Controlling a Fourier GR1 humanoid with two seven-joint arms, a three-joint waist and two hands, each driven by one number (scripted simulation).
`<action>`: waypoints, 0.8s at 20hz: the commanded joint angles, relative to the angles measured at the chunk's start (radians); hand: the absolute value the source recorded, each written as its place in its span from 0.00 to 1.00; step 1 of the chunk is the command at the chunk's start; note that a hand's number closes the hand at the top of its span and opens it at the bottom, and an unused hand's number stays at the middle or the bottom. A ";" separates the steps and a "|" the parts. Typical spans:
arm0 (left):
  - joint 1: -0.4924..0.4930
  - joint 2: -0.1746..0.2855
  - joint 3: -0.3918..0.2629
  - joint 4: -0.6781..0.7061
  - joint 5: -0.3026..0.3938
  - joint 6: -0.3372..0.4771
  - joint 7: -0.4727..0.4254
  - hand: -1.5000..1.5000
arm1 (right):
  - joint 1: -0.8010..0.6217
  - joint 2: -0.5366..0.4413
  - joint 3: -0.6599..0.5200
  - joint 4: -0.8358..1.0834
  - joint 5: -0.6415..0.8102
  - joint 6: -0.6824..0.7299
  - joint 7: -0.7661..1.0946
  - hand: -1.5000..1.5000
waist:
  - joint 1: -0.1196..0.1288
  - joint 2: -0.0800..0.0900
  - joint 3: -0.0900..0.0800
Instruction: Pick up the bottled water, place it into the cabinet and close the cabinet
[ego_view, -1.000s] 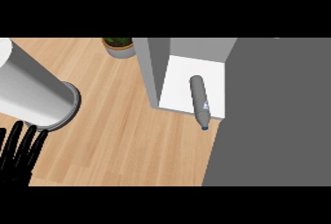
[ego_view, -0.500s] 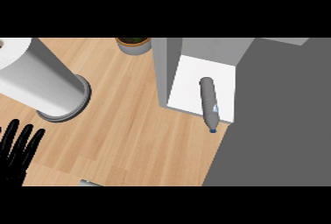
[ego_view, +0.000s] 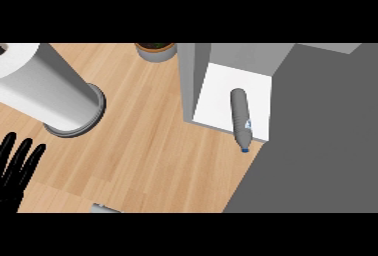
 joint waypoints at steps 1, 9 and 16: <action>-0.002 0.013 0.009 0.009 0.003 -0.010 0.007 0.00 | -0.091 0.014 0.115 0.016 0.028 0.027 0.100 1.00 | 0.011 0.005 -0.003; 0.002 0.017 0.019 0.009 0.022 -0.032 0.008 0.00 | -0.134 0.070 0.096 0.048 -0.023 -0.003 0.122 1.00 | 0.002 0.013 0.000; -0.010 0.028 0.042 0.021 0.033 -0.051 0.005 0.00 | -0.110 0.077 0.134 0.089 -0.146 0.039 0.113 1.00 | 0.029 0.038 0.001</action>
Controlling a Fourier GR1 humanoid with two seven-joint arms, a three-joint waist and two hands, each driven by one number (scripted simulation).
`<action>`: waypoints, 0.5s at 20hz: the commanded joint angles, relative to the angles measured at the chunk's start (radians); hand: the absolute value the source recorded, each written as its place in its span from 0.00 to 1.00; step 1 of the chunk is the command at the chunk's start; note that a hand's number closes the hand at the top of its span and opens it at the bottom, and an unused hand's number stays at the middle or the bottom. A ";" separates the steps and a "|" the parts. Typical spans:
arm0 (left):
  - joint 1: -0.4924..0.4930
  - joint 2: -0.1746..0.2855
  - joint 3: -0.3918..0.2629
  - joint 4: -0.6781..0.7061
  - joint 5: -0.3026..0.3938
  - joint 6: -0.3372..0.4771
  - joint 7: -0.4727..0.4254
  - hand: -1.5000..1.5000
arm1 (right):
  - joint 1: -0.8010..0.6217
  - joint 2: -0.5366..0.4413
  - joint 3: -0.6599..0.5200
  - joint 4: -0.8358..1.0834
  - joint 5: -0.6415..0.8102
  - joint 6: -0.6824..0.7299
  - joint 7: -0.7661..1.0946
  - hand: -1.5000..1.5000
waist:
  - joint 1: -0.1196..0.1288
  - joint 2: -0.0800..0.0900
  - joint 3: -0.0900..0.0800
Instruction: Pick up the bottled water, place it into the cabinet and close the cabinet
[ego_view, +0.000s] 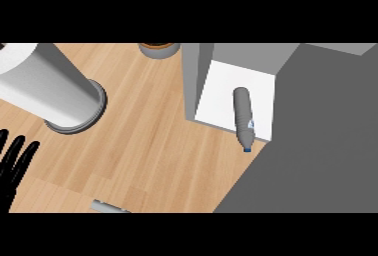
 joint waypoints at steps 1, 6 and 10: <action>-0.008 0.012 0.007 -0.004 0.001 -0.012 0.005 0.00 | -0.024 0.065 0.129 0.073 -0.079 -0.020 0.068 1.00 | 0.022 0.019 0.006; -0.009 0.011 0.013 0.007 0.011 -0.021 0.006 0.00 | -0.036 0.094 0.079 0.099 -0.133 -0.049 0.069 1.00 | 0.013 0.019 0.007; -0.004 0.017 0.027 0.016 0.017 -0.033 0.001 0.00 | -0.088 0.123 0.026 0.137 -0.136 -0.088 0.106 1.00 | 0.010 0.010 0.007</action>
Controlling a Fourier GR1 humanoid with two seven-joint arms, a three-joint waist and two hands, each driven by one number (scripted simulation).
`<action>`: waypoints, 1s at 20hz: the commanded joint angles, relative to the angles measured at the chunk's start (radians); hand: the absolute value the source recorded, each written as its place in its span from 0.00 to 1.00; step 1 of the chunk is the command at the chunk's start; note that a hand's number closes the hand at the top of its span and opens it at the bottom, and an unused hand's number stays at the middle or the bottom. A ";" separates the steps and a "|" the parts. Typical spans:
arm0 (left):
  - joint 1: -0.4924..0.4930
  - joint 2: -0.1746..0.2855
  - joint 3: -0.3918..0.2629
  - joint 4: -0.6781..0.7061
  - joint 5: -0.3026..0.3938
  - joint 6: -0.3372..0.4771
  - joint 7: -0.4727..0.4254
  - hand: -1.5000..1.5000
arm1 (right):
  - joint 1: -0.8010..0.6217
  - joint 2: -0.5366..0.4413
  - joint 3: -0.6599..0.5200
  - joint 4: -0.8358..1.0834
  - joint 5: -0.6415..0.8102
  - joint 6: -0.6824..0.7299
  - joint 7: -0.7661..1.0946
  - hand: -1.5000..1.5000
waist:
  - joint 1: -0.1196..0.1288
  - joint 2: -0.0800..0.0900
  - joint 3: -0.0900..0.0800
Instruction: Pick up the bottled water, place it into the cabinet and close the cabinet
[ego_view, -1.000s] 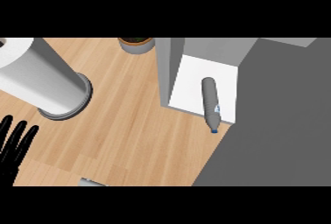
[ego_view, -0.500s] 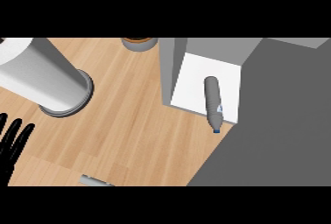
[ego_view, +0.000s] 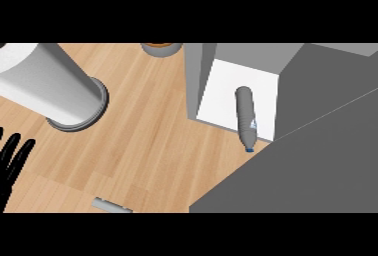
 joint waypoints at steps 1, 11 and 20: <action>0.001 0.006 0.014 0.016 0.011 -0.012 0.001 0.00 | -0.091 0.085 0.012 0.065 0.006 -0.090 0.096 1.00 | -0.014 -0.006 0.004; 0.002 0.006 0.025 0.036 0.030 -0.024 0.007 0.00 | -0.424 0.154 -0.080 0.291 0.037 -0.130 0.309 1.00 | -0.024 -0.021 0.008; 0.008 -0.010 0.023 0.063 0.030 -0.036 -0.002 0.00 | -0.749 0.332 -0.156 0.598 0.042 -0.241 0.446 1.00 | -0.049 -0.025 0.016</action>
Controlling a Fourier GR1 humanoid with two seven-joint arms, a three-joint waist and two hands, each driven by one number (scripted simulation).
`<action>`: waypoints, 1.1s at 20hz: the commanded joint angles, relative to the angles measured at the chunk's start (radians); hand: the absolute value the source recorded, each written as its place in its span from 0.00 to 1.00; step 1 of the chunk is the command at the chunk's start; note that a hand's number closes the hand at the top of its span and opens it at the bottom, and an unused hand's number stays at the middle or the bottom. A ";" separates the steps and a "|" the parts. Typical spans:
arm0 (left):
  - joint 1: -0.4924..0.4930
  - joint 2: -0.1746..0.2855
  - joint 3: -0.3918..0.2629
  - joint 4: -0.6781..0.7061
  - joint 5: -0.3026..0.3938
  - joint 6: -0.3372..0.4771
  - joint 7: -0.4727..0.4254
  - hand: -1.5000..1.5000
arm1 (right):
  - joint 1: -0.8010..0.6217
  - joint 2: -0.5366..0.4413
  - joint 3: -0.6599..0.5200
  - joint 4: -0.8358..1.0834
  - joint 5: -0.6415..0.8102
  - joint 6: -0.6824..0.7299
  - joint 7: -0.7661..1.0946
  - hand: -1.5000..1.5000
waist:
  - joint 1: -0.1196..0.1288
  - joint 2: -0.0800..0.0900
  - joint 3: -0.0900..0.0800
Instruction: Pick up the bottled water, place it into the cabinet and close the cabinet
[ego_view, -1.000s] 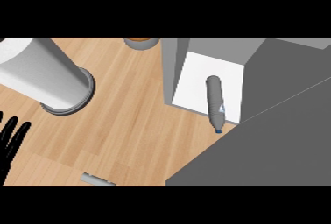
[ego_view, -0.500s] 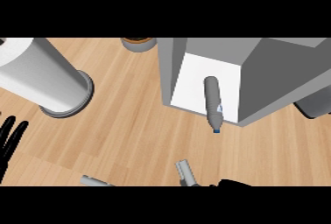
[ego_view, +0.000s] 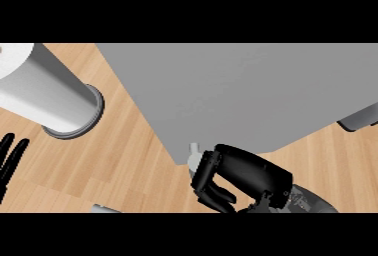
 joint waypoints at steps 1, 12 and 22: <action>0.016 -0.005 -0.002 0.027 -0.007 -0.022 -0.009 0.00 | -0.188 0.094 -0.025 0.190 0.009 -0.096 0.069 1.00 | -0.003 -0.001 0.002; 0.043 -0.003 0.043 0.035 0.014 -0.042 -0.026 0.00 | -0.568 0.098 -0.203 0.597 0.096 -0.432 -0.027 1.00 | -0.028 -0.001 0.009; 0.050 -0.007 0.064 0.047 0.031 -0.058 -0.030 0.00 | -0.651 0.099 -0.229 0.742 -0.027 -0.622 -0.104 0.00 | -0.072 0.005 0.012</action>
